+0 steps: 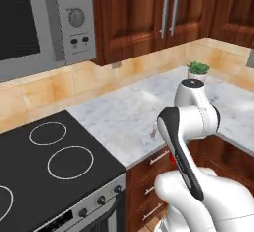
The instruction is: Four empty soda cans are scattered around the kitchen. Gather all the cans and cluster them next to the stove for recycling.
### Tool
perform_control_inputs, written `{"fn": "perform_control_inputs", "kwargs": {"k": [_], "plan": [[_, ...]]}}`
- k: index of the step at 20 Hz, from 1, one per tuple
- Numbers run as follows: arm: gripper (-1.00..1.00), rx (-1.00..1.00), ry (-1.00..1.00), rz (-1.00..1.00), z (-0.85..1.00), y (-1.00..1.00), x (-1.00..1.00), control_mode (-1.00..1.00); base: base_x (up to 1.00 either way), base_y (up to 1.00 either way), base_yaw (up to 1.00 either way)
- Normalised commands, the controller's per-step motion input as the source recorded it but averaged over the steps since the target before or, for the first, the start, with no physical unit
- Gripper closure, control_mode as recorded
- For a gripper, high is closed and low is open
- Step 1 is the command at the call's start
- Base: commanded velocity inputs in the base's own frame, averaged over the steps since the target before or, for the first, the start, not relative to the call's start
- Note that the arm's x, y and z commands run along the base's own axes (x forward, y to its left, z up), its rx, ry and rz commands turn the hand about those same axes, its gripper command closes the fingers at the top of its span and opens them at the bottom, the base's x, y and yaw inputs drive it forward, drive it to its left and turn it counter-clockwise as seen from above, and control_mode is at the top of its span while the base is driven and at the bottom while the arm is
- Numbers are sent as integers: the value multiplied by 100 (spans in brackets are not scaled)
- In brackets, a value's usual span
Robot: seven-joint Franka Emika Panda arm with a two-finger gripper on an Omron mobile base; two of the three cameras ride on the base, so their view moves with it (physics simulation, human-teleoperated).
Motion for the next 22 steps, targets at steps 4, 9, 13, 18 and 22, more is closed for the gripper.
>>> {"fn": "perform_control_inputs", "kwargs": {"k": [4,9,13,18,22], "plan": [[100,0,0,0,0,0,0,100,0,0,100],[100,0,0,0,0,0,0,100,-6,10,95],[100,0,0,0,0,0,0,100,-89,83,24],[100,0,0,0,0,0,0,100,-7,100,1],[100,0,0,0,0,0,0,100,19,98,-9]]}}
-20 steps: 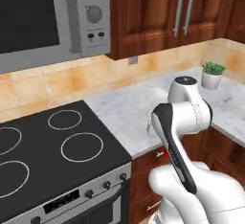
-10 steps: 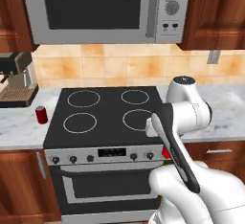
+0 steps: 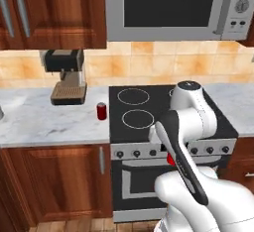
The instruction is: Four empty soda cans are scattered around the kitchen. Gather all the cans and cluster them next to the stove for recycling.
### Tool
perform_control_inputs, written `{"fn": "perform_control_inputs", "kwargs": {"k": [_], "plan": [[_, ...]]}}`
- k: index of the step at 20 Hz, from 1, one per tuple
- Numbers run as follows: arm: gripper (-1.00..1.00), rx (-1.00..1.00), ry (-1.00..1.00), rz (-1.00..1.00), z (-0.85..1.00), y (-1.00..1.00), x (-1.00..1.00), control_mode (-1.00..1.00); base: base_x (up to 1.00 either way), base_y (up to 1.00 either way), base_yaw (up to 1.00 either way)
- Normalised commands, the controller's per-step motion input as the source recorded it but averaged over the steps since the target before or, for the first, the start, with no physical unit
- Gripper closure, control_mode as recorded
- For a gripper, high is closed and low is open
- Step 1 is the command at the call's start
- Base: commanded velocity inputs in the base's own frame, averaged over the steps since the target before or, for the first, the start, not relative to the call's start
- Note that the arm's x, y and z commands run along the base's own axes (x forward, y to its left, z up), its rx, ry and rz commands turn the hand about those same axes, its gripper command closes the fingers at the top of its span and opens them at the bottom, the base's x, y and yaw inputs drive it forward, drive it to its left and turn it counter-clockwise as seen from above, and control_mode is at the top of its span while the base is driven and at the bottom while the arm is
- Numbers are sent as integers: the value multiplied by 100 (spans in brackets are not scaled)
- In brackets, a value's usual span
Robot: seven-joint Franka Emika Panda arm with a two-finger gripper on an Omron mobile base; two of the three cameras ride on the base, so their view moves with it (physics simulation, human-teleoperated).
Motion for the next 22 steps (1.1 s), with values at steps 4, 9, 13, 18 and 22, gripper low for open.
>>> {"fn": "perform_control_inputs", "kwargs": {"k": [4,9,13,18,22], "plan": [[100,0,0,0,0,0,0,100,46,84,-29],[100,0,0,0,0,0,0,100,63,75,-35],[100,0,0,0,0,0,0,100,64,38,-30],[100,0,0,0,0,0,0,100,46,0,-2],[100,0,0,0,0,0,0,100,29,0,0]]}}
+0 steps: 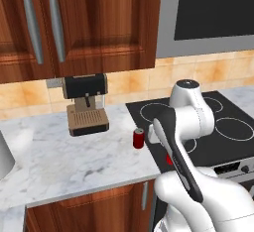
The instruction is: Four empty soda cans are scattered around the kitchen. Gather all the cans and cluster them next to the stove for recycling.
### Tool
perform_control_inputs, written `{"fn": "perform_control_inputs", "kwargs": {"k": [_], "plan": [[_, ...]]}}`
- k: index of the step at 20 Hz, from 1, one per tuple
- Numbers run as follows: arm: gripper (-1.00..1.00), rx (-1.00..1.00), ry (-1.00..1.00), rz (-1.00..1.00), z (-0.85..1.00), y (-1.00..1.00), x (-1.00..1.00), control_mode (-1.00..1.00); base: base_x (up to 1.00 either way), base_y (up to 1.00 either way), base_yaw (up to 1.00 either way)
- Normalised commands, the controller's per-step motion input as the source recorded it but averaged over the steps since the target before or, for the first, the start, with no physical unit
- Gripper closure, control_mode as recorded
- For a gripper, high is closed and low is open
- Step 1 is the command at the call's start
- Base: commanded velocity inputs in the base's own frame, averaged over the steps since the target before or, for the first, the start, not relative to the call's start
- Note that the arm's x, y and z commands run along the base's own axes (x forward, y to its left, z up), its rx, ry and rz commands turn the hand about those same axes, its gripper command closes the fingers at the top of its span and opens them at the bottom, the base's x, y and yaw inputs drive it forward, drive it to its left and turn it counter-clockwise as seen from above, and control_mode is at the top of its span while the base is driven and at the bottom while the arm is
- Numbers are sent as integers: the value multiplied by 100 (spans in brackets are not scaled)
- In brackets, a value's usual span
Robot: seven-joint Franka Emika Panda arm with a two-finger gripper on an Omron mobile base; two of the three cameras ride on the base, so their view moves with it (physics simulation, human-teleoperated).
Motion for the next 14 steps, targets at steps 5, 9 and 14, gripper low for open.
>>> {"fn": "perform_control_inputs", "kwargs": {"k": [5,9,14], "plan": [[100,0,0,0,0,0,0,100,26,1,-1],[100,0,0,0,0,0,0,100,25,0,-1],[100,0,0,0,0,0,0,-100,0,0,0]]}}
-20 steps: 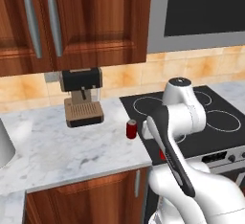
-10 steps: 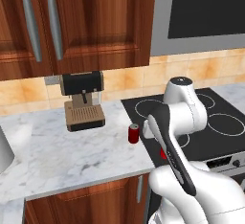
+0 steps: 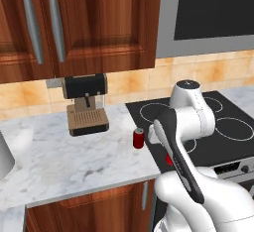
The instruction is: Four empty soda cans are scattered around the kitchen. Gather all the cans and cluster them next to the stove for recycling.
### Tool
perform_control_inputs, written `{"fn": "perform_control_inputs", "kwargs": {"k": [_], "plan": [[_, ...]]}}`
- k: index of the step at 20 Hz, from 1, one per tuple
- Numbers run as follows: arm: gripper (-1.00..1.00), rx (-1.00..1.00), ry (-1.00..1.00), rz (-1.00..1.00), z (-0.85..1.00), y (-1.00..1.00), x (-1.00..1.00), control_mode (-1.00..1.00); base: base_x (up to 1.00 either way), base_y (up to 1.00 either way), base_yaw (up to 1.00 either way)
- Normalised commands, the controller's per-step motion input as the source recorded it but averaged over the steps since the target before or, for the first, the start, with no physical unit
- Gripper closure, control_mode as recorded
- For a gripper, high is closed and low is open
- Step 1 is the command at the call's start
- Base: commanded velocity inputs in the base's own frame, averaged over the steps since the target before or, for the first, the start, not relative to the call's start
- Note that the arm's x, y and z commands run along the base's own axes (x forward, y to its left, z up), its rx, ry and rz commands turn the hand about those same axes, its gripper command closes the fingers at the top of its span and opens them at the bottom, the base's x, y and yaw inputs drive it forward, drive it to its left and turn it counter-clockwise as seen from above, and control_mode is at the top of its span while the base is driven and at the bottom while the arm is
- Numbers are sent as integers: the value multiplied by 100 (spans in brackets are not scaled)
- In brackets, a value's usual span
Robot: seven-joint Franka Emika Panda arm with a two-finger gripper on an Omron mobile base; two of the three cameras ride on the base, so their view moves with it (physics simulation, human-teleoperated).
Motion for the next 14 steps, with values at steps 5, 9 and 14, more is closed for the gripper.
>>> {"fn": "perform_control_inputs", "kwargs": {"k": [5,9,14], "plan": [[100,0,0,-1,-4,22,31,-100,0,0,0],[100,0,1,0,-7,29,70,-100,0,0,0],[100,1,0,4,-3,-18,20,-100,0,0,0]]}}
